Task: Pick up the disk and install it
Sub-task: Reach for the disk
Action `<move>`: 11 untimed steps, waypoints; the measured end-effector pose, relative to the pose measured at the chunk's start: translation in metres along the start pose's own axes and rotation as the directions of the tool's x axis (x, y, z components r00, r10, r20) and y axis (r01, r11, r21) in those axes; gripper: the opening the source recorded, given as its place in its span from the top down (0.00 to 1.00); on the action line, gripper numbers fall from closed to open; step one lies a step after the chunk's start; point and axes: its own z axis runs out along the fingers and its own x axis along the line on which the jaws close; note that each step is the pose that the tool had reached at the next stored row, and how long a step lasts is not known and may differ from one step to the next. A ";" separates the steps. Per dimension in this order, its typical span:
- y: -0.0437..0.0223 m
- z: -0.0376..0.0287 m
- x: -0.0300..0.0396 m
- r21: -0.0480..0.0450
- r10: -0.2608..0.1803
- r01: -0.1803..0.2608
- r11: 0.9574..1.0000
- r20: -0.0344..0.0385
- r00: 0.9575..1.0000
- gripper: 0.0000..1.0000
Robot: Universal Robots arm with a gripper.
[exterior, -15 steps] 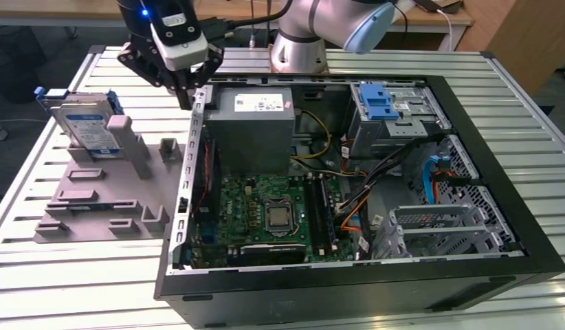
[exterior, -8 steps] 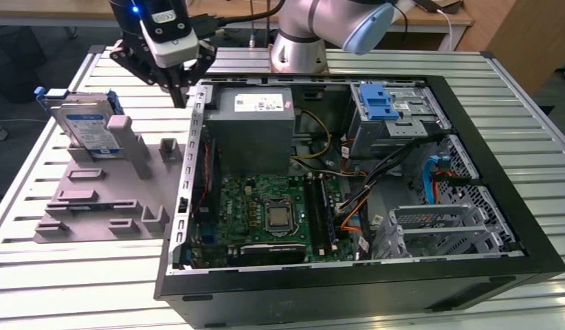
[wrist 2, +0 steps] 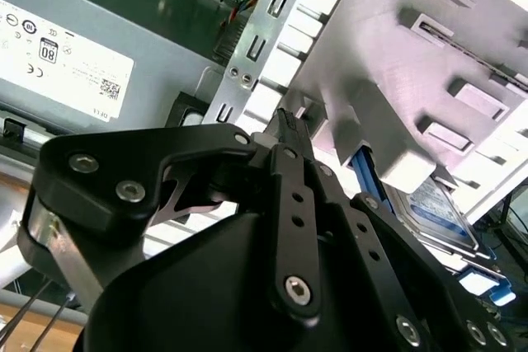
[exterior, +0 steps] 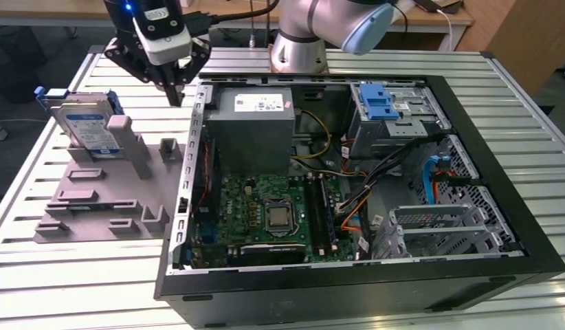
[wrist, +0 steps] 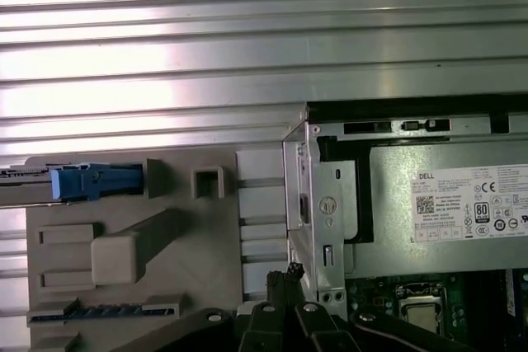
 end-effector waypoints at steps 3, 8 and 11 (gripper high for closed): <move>0.0032 -0.0016 0.0017 0.000 0.000 0.000 1.000 0.000 1.000 0.89; 0.0081 -0.0024 0.0079 0.000 0.000 0.000 1.000 0.000 1.000 0.89; 0.0105 -0.0024 0.0138 0.000 0.000 0.000 1.000 0.000 1.000 0.89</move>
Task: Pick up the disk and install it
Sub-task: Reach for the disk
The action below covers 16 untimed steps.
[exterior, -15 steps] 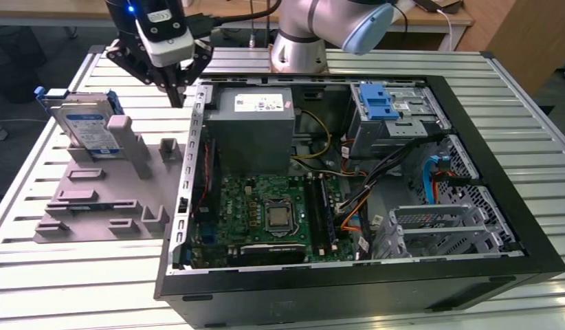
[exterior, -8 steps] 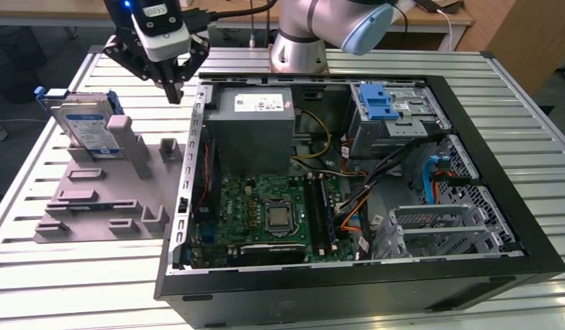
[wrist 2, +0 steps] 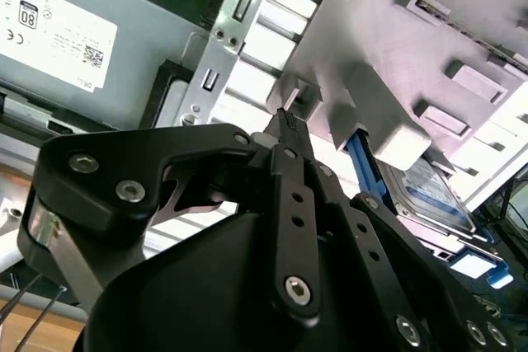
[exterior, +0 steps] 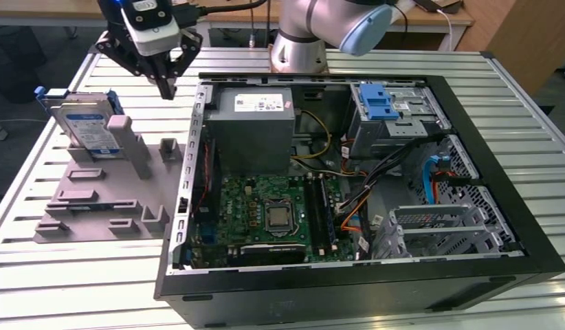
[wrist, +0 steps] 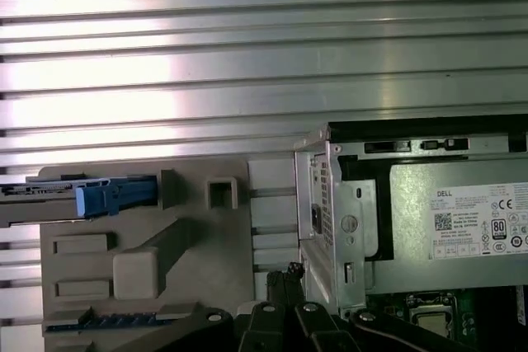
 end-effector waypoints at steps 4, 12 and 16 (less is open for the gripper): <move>0.0020 -0.0001 0.0096 0.000 0.000 0.000 1.000 0.000 1.000 0.89; 0.0027 -0.0001 0.0223 0.000 0.000 0.000 1.000 0.000 1.000 0.89; 0.0028 -0.0001 0.0286 0.000 0.000 0.000 1.000 0.000 1.000 0.89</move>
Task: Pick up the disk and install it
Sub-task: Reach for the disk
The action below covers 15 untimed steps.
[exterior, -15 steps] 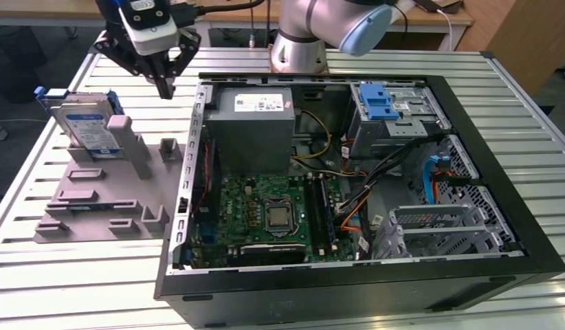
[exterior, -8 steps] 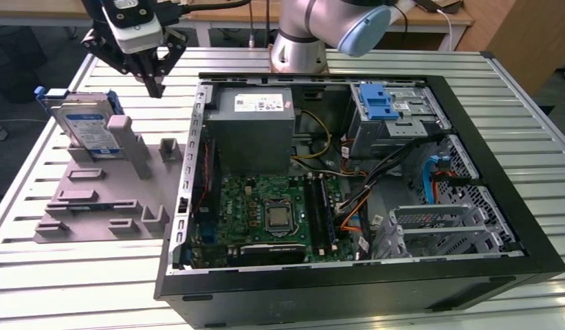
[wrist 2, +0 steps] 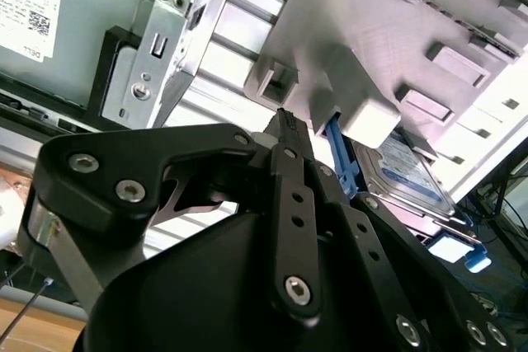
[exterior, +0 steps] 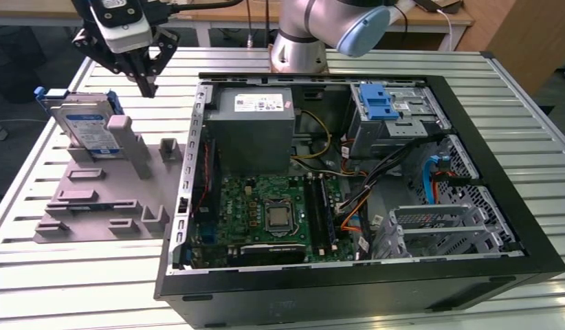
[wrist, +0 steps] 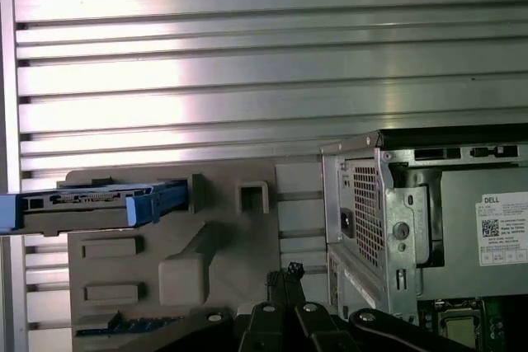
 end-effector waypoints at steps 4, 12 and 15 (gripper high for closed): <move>0.0001 -0.0001 0.0079 0.000 0.000 0.000 1.000 0.000 1.000 0.89; -0.0001 -0.0003 0.0154 0.000 0.000 0.000 1.000 0.000 1.000 0.89; -0.0003 -0.0005 0.0192 0.000 0.000 0.000 1.000 0.000 1.000 0.89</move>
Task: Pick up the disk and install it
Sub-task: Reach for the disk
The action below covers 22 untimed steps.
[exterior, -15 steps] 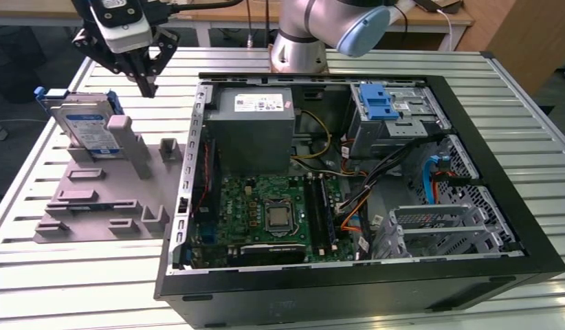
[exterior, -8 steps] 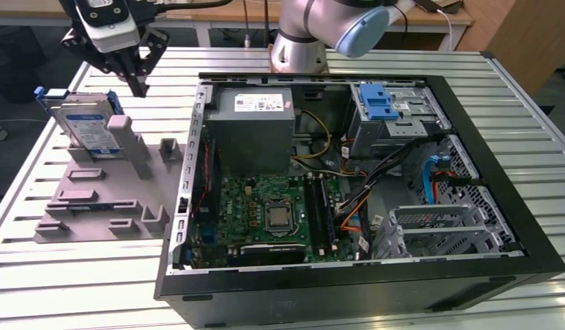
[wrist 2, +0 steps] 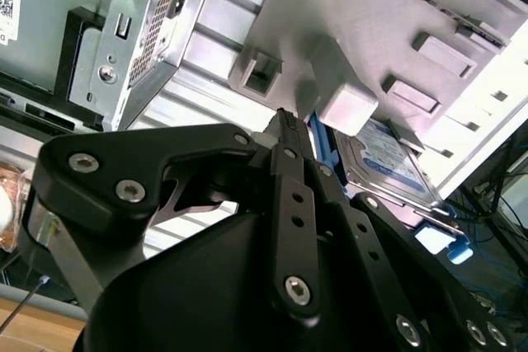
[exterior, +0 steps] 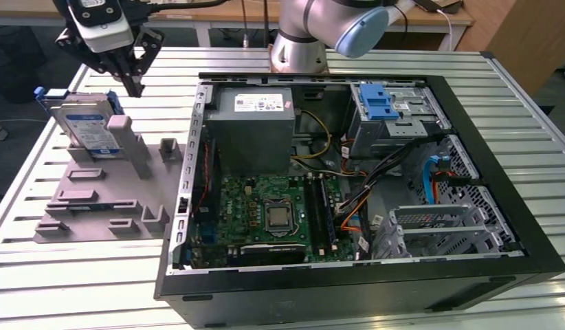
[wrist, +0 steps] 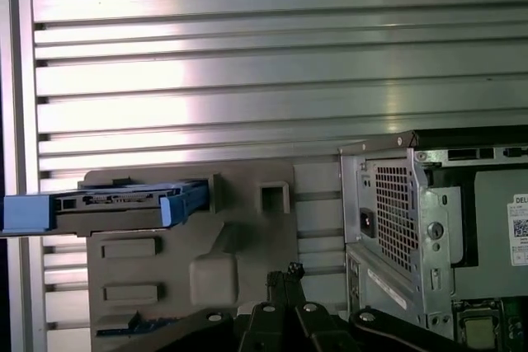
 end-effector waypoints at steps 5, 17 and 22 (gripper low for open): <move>-0.0003 -0.0001 0.0075 0.000 0.000 0.000 1.000 0.000 1.000 0.89; -0.0004 -0.0009 0.0313 0.000 0.000 0.000 1.000 0.000 1.000 0.89; 0.0002 -0.0009 0.0372 0.000 0.000 0.000 1.000 0.000 1.000 0.89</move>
